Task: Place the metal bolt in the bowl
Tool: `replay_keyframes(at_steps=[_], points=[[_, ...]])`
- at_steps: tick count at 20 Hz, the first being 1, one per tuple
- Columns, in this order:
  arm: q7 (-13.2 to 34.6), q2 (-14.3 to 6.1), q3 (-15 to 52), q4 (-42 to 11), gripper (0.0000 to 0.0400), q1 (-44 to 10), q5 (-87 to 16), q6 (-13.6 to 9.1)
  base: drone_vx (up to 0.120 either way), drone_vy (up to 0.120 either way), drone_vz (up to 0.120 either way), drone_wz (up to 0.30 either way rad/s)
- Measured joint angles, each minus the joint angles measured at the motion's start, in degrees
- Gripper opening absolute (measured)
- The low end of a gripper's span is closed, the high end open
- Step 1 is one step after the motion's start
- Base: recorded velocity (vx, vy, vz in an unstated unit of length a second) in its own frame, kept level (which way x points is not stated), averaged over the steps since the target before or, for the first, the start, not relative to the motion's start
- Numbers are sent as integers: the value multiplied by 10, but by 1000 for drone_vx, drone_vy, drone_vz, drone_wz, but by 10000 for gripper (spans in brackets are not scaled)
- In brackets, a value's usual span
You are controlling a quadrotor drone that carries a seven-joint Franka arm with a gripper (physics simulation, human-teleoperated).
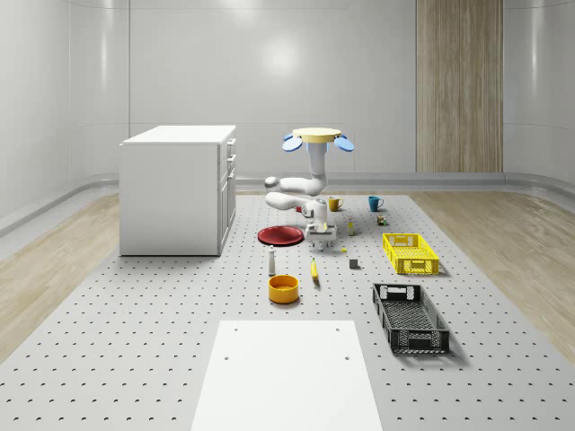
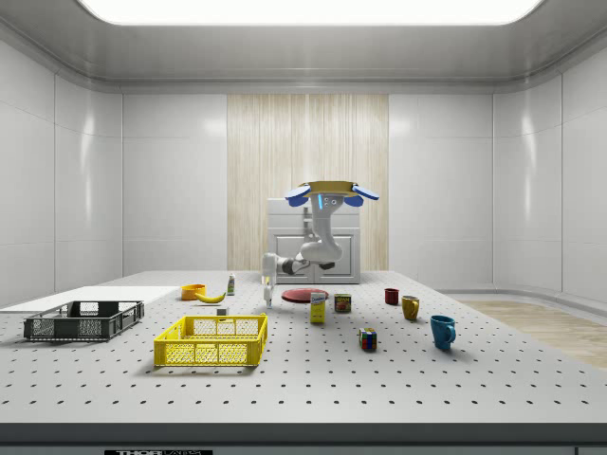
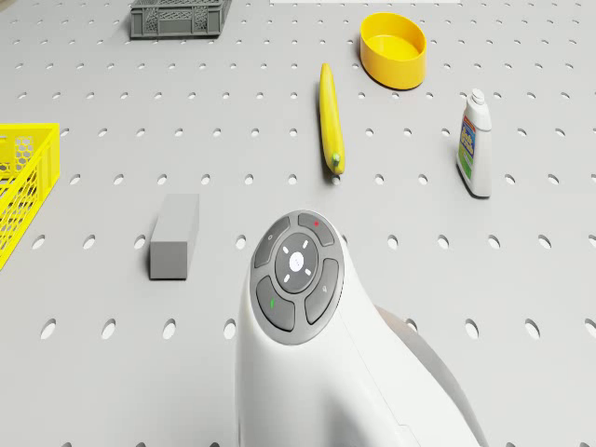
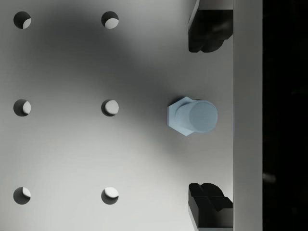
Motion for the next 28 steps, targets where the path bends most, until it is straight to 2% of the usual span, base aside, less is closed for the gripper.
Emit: replay_keyframes(at_steps=[4,5,7,8,9,11,12,13,14,15,19,23,28], points=[[0,-1,-19,6,400,-3,-18,8,0,0,0,0],[0,-1,-22,7,376,-4,-20,10,0,0,0,0],[-1,-1,-26,9,268,-5,-24,11,0,0,0,0],[-14,1,-27,10,237,-2,-26,11,0,0,0,0],[24,-2,-24,8,209,-10,-19,10,0,0,0,0],[19,-4,-26,9,171,-11,-22,14,0,0,0,0],[55,-10,-26,6,155,-24,-23,16,0,0,0,0],[17,-12,-25,11,140,-17,-18,24,0,0,0,0],[61,-21,-18,8,139,-23,1,31,0,0,0,0],[60,-30,-16,9,138,-27,3,37,0,0,0,0],[35,-31,-2,4,138,-19,10,32,0,0,0,0],[23,-31,15,-1,138,-13,23,24,10,0,120,0],[16,-30,24,-4,138,-9,29,20,120,-120,120,0]])
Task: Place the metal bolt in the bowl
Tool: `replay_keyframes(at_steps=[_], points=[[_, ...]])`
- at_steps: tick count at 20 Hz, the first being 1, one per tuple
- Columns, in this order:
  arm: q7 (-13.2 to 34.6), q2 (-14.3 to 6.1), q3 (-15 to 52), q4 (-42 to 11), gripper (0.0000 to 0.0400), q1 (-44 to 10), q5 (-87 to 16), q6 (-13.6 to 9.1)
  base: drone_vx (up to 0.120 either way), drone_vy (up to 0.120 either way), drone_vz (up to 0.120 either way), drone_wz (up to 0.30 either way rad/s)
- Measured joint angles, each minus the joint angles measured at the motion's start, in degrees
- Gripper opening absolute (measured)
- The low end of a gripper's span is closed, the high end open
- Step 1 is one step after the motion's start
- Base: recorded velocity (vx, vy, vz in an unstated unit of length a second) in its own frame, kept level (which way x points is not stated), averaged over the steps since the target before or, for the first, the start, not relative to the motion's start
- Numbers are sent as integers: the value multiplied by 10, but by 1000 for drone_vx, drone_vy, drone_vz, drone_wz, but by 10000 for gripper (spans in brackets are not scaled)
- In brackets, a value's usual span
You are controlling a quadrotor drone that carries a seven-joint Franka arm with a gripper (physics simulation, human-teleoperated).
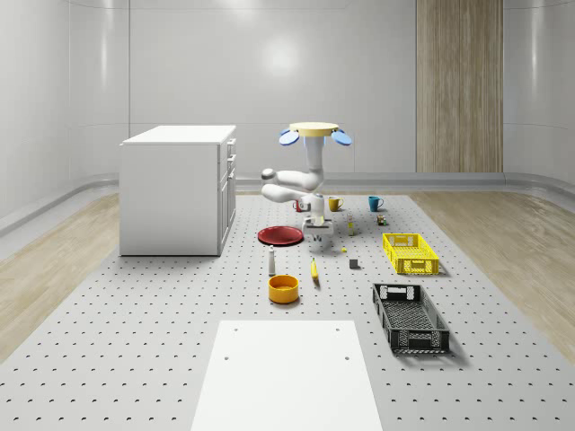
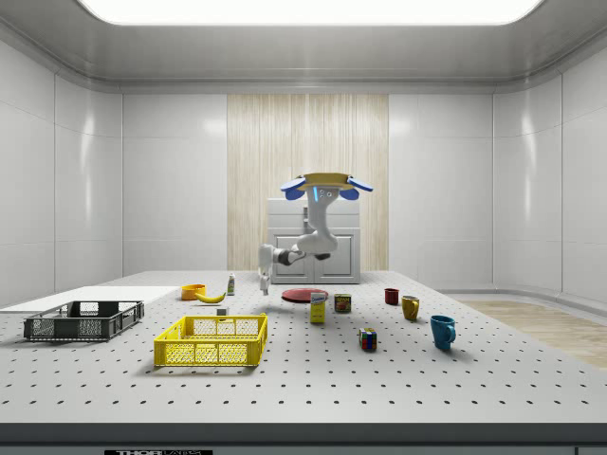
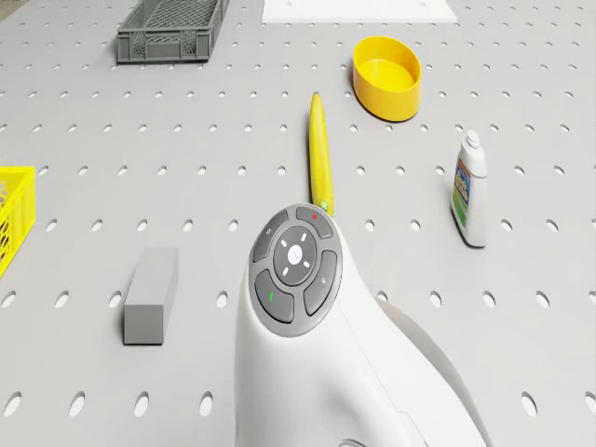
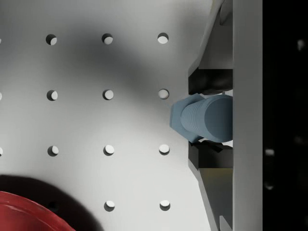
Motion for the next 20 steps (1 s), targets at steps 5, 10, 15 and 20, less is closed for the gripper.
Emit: replay_keyframes(at_steps=[5,10,15,20], points=[[-3,1,3,-1,138,1,2,-2,120,-120,120,0],[-4,2,4,-1,138,2,2,-4,120,-88,104,0],[-4,3,4,-2,138,2,2,-5,120,-24,0,0],[-5,4,4,-2,138,3,1,-6,120,0,0,0]])
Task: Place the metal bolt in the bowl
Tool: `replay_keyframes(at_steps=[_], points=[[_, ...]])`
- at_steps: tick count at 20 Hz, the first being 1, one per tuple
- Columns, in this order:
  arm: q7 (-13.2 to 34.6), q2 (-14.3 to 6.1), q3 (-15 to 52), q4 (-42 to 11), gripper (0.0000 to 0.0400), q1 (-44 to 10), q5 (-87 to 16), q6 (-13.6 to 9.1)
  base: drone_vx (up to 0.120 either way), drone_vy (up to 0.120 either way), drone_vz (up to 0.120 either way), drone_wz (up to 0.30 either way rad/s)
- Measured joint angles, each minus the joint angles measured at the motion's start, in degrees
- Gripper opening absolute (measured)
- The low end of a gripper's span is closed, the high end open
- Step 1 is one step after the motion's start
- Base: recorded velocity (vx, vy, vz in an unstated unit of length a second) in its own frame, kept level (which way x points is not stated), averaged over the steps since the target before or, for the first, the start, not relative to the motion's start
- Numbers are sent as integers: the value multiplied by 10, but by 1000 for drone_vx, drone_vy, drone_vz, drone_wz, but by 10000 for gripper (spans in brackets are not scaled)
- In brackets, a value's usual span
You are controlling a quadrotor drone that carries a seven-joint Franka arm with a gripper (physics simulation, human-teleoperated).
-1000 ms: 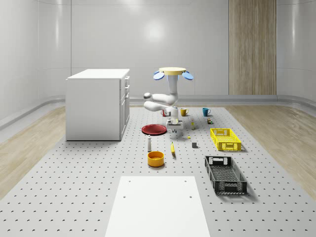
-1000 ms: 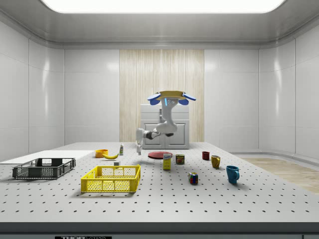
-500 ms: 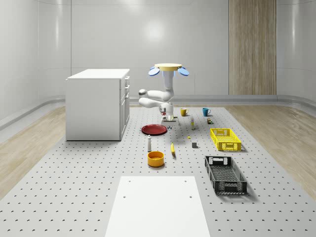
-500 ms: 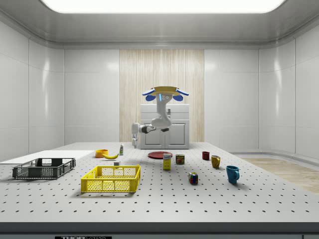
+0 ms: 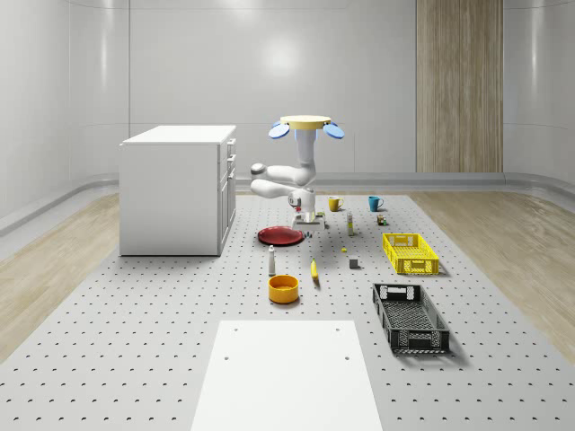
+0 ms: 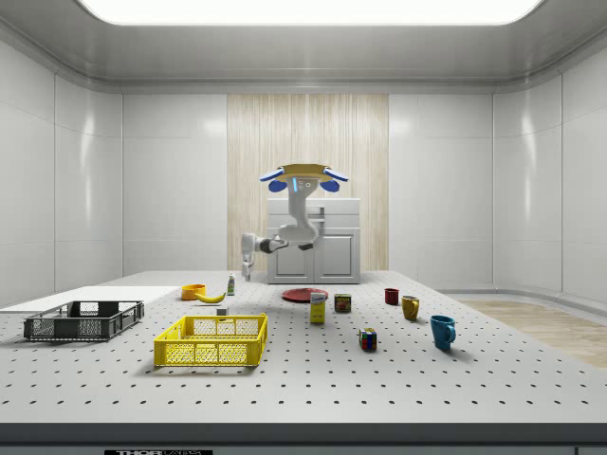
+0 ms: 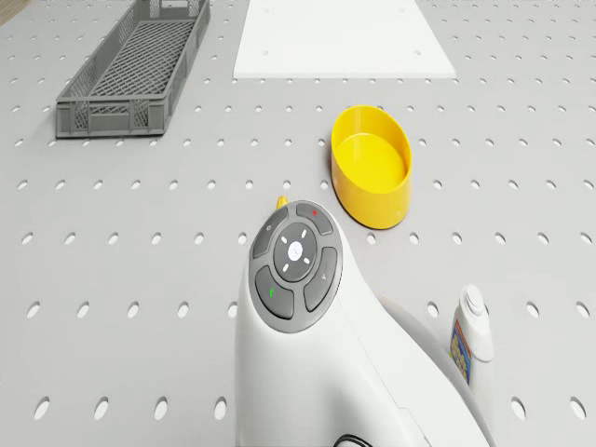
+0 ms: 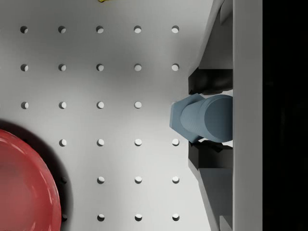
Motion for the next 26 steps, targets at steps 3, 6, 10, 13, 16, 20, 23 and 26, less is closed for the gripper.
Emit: replay_keyframes(at_steps=[3,6,10,13,16,20,23,26], points=[[0,1,0,0,138,0,0,-1,120,0,0,0],[0,1,0,0,138,0,0,-1,120,-13,0,0],[0,2,0,0,138,1,-1,-2,120,-100,0,0],[0,2,0,0,138,1,-1,-2,120,0,0,0],[-1,3,0,0,138,1,-1,-2,120,0,0,0],[-1,3,0,0,138,1,-1,-3,120,0,0,0],[-1,4,0,0,138,1,-1,-3,120,-67,0,0],[-1,4,-1,0,138,1,-2,-4,120,-107,0,0]])
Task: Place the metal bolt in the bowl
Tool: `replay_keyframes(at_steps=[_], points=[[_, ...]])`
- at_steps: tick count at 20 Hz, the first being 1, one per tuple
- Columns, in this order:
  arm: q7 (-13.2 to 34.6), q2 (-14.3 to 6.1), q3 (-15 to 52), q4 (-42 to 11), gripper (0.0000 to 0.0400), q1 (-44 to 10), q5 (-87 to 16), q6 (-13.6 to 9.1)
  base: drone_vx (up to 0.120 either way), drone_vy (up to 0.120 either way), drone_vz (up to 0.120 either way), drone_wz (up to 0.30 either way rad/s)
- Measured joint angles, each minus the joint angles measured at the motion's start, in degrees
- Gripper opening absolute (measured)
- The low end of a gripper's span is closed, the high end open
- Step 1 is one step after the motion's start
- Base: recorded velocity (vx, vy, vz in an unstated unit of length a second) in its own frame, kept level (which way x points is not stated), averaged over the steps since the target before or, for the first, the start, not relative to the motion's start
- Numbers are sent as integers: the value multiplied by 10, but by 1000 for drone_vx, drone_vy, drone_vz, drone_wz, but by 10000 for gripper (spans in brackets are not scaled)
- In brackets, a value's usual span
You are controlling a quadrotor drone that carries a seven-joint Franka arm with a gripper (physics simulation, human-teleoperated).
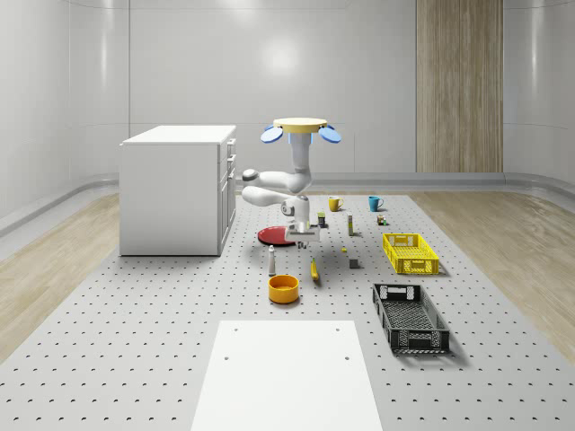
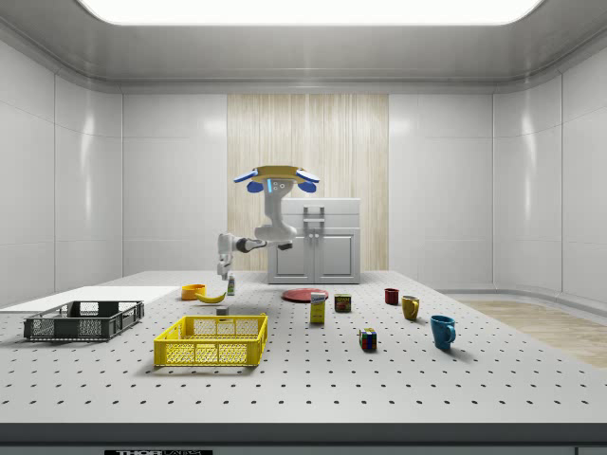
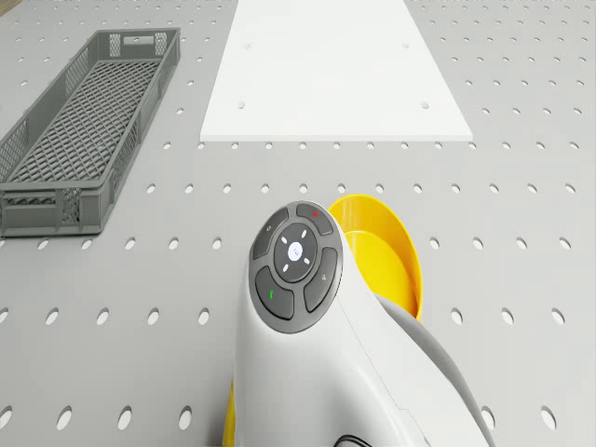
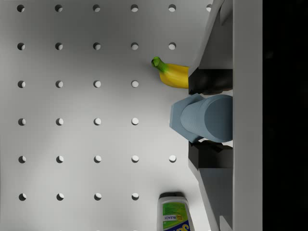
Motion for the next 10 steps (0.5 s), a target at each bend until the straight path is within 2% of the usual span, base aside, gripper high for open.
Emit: replay_keyframes(at_steps=[2,9,10], points=[[0,0,0,0,138,0,0,0,120,0,0,0],[0,1,0,0,138,0,0,-1,120,-120,0,0],[0,1,0,0,138,0,0,-1,120,-40,0,0]])
